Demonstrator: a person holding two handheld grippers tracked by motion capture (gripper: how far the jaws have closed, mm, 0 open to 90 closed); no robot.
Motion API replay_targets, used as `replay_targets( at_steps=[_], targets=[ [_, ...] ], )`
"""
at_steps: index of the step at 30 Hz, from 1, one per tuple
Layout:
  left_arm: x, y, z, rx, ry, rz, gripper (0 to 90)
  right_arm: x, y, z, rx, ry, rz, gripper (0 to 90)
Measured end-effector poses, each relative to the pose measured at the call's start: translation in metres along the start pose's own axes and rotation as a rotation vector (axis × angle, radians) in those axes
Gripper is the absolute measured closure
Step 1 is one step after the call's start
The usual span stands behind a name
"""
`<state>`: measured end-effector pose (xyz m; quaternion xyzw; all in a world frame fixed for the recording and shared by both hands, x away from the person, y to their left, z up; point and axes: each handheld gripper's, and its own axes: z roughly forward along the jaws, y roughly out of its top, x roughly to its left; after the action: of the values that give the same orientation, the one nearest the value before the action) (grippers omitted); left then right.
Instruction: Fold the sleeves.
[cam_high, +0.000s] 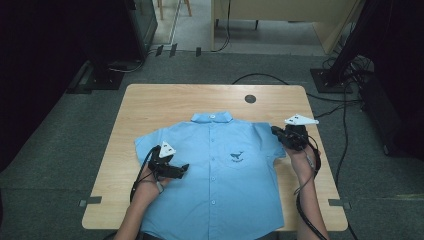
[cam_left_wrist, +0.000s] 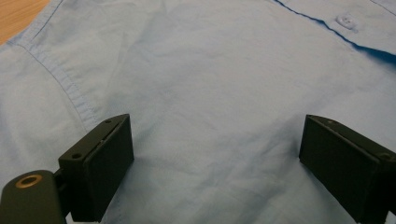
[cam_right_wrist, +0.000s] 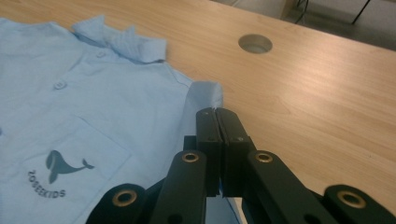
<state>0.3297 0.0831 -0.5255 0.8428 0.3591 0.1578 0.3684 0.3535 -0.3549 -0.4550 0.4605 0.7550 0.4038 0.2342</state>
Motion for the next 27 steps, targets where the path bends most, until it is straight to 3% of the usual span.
replay_targets(
  at_steps=[11,18,27],
  targets=[
    [0.000,0.000,0.000,0.000,0.000,0.000,9.9,0.028,0.010,0.003,0.011,0.032,-0.095,88.6],
    [0.000,0.000,0.000,-0.001,0.000,-0.001,9.9,0.041,0.013,0.009,0.011,0.081,-0.111,88.6],
    [0.000,0.000,0.000,0.001,0.000,0.001,9.9,0.047,0.011,0.020,0.033,0.102,-0.116,88.6]
  ],
)
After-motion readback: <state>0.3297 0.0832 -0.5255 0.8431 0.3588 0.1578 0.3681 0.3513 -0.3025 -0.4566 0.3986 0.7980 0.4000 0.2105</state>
